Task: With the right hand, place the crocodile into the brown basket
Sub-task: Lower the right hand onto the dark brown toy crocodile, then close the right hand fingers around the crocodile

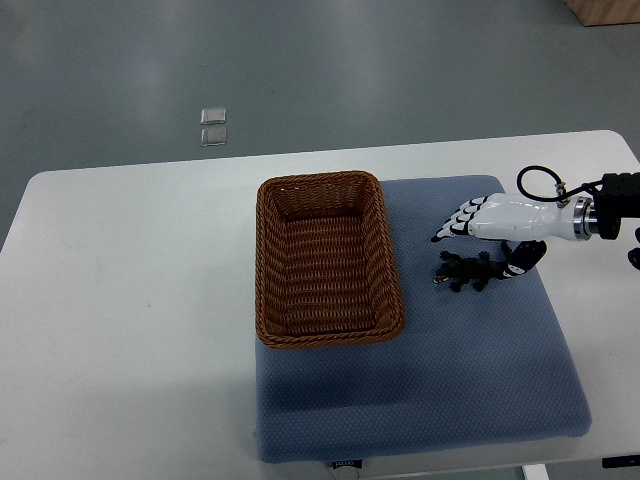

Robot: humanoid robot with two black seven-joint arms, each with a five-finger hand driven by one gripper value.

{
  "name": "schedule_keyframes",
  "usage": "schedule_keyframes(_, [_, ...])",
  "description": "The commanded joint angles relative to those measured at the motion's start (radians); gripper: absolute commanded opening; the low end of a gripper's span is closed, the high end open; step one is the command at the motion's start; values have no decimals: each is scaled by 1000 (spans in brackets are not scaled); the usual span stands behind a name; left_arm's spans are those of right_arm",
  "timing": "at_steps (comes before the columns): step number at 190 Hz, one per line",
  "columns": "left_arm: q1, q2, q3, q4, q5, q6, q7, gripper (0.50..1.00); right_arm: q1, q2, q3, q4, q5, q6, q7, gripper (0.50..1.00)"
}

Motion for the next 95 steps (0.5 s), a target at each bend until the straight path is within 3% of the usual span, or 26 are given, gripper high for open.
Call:
schedule_keyframes(1, [0, 0, 0, 0, 0, 0, -1, 1000, -7, 6, -3, -2, 1, 0, 0, 928])
schedule_keyframes(95, [0, 0, 0, 0, 0, 0, 1, 1000, -14, 37, -22, -48, -7, -25, 0, 926])
